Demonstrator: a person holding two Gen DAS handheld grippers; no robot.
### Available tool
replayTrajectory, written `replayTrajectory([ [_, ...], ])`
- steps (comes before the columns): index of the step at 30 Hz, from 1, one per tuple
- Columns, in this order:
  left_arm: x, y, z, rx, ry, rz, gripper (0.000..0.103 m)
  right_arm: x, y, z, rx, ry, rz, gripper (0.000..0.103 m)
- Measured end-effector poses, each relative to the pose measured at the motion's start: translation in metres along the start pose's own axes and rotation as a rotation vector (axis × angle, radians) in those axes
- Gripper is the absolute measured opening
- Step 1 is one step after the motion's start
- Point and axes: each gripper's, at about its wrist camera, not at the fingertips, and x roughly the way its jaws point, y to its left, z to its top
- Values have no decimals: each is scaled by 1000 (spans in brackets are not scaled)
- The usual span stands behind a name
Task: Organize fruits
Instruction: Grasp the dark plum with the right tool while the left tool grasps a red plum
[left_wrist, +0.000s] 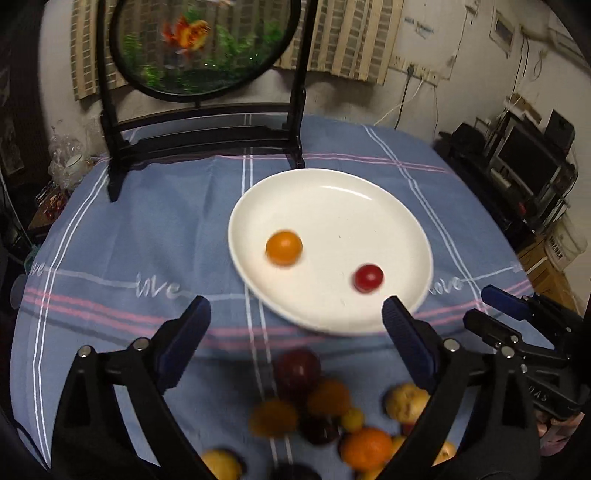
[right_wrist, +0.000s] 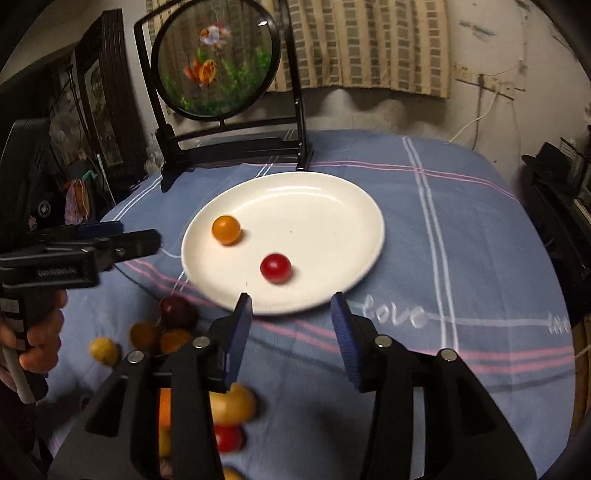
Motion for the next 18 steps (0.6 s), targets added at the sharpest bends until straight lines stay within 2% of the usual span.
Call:
replayTrajectory([
  [6, -69, 1, -81, -5, -83, -18, 97, -51, 9, -78, 22, -11, -53, 47],
  [11, -95, 4, -147, 8, -103, -25, 97, -72, 15, -136, 81, 3, -36, 47],
  [14, -101, 5, -181, 17, -89, -53, 97, -78, 25, -157, 73, 12, -14, 47],
  [18, -100, 9, -217, 1, -68, -93, 97, -80, 38, -168, 25, 6, -11, 47],
])
